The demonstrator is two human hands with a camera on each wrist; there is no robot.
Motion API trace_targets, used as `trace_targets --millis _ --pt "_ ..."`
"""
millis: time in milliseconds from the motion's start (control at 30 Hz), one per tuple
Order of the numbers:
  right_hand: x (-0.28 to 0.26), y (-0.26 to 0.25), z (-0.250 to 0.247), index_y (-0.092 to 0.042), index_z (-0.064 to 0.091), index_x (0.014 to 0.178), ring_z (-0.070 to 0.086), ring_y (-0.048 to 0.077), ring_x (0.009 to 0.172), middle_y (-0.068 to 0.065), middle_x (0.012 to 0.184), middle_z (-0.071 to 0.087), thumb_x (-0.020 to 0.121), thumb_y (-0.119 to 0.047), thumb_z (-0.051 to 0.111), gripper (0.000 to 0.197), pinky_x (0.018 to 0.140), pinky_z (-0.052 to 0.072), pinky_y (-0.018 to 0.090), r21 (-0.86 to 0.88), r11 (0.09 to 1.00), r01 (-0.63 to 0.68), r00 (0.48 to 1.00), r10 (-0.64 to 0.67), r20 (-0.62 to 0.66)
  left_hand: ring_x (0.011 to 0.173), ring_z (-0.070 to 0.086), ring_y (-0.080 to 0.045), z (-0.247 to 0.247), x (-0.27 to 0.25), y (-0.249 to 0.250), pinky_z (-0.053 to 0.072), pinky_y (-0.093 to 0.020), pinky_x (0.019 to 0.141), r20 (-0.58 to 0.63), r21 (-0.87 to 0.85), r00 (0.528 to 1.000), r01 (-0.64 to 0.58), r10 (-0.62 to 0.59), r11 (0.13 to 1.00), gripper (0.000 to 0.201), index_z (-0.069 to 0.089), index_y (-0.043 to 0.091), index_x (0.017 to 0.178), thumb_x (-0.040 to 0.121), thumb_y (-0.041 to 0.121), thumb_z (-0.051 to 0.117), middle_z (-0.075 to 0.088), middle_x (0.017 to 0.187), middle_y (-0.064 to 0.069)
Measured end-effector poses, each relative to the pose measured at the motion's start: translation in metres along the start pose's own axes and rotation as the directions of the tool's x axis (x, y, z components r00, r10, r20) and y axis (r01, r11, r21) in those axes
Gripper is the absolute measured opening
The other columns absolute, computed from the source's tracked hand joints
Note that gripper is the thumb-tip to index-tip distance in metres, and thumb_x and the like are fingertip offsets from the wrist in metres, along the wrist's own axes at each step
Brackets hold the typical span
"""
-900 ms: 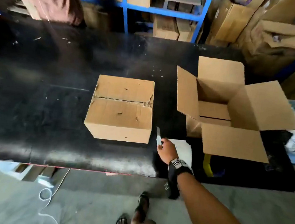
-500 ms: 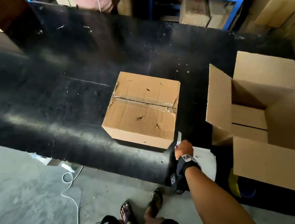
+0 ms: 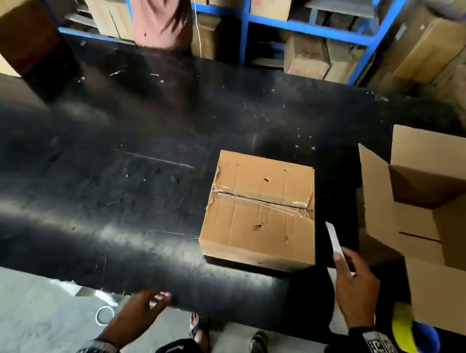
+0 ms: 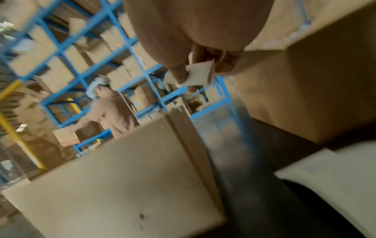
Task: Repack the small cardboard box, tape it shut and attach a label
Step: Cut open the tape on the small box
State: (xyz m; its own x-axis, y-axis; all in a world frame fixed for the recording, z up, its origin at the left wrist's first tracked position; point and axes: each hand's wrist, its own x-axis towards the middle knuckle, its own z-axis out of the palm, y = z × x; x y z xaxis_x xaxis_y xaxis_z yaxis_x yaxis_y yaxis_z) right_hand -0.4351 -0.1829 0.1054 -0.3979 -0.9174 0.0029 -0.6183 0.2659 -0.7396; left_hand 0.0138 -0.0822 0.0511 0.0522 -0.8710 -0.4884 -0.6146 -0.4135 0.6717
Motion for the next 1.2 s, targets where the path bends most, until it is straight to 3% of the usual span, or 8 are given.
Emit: trace_targets --millis 67,167,300,467,633,767,1000,1200 --pt "0.002 -0.034 0.000 -0.014 0.073 0.112 0.067 0.023 0.096 0.006 0.104 0.074 0.099 -0.019 0.065 0.017 0.087 0.052 0.036 -0.001 0.992 0.127 0.992 -0.127 0.008 0.084 0.069 0.004 -0.034 0.026 0.034 0.054 -0.017 0.076 -0.019 0.010 0.986 -0.165 0.166 0.986 0.007 0.071 0.033 0.098 0.093 0.031 0.067 0.073 0.090 0.024" --pt "0.010 -0.086 0.021 -0.008 0.074 0.110 0.065 0.013 0.092 0.001 0.102 0.072 0.097 -0.008 0.067 0.016 0.083 0.049 0.024 -0.033 0.941 0.335 0.939 -0.331 0.091 0.087 0.068 -0.003 -0.054 0.068 0.076 0.055 -0.027 0.078 -0.035 -0.004 0.956 -0.291 0.290 0.957 0.035 0.065 0.029 0.112 0.091 0.055 0.056 0.072 0.096 0.015" --pt "0.037 -0.130 0.074 -0.010 0.076 0.111 0.073 0.019 0.092 0.003 0.106 0.078 0.094 -0.005 0.069 0.019 0.084 0.058 0.034 -0.019 0.855 0.518 0.839 -0.504 0.204 0.114 0.060 -0.012 -0.044 0.100 0.127 0.052 -0.035 0.094 -0.054 0.052 0.911 -0.407 0.409 0.912 0.050 0.047 0.022 0.139 0.096 0.045 0.057 0.060 0.132 0.002" --pt "0.061 -0.161 0.124 -0.021 0.075 0.114 0.071 0.024 0.097 -0.001 0.109 0.077 0.096 -0.013 0.064 0.022 0.083 0.057 0.038 -0.104 0.816 0.569 0.777 -0.492 0.392 0.147 0.030 -0.021 -0.021 0.122 0.150 0.025 -0.031 0.118 -0.004 0.059 0.953 -0.304 0.304 0.951 0.077 0.014 0.013 0.158 0.099 0.046 0.051 0.022 0.163 -0.005" --pt "0.069 -0.169 0.143 -0.026 0.073 0.114 0.069 0.027 0.094 -0.002 0.108 0.076 0.098 -0.016 0.060 0.024 0.078 0.056 0.038 -0.169 0.792 0.587 0.745 -0.446 0.496 0.150 0.023 -0.023 -0.005 0.122 0.148 0.029 -0.037 0.116 0.008 0.132 0.951 -0.306 0.308 0.943 0.079 -0.006 0.016 0.158 0.102 0.047 0.041 -0.003 0.168 0.001" --pt "0.068 -0.171 0.150 -0.026 0.073 0.114 0.069 0.029 0.094 0.000 0.108 0.076 0.098 -0.016 0.060 0.023 0.078 0.057 0.040 -0.183 0.779 0.600 0.730 -0.439 0.523 0.146 0.032 -0.025 0.003 0.120 0.143 0.041 -0.042 0.107 -0.036 0.190 0.943 -0.320 0.332 0.928 0.076 -0.009 0.020 0.158 0.103 0.050 0.033 -0.006 0.167 0.005" --pt "0.068 -0.179 0.142 -0.021 0.074 0.114 0.068 0.031 0.090 0.006 0.103 0.075 0.099 -0.011 0.056 0.025 0.076 0.057 0.040 -0.232 0.721 0.653 0.698 -0.454 0.554 0.143 0.038 -0.026 0.006 0.122 0.139 0.045 -0.043 0.104 -0.055 0.216 0.935 -0.331 0.350 0.919 0.072 -0.008 0.022 0.158 0.103 0.050 0.030 -0.004 0.168 0.005" --pt "0.070 -0.174 0.133 -0.018 0.076 0.110 0.066 0.030 0.090 0.006 0.097 0.074 0.089 0.005 0.054 0.038 0.078 0.055 0.041 -0.359 0.591 0.722 0.668 -0.461 0.585 0.146 0.032 -0.026 0.008 0.125 0.134 0.040 -0.045 0.112 -0.045 0.210 0.934 -0.337 0.353 0.918 0.074 -0.008 0.024 0.158 0.101 0.056 0.026 -0.001 0.168 0.004"
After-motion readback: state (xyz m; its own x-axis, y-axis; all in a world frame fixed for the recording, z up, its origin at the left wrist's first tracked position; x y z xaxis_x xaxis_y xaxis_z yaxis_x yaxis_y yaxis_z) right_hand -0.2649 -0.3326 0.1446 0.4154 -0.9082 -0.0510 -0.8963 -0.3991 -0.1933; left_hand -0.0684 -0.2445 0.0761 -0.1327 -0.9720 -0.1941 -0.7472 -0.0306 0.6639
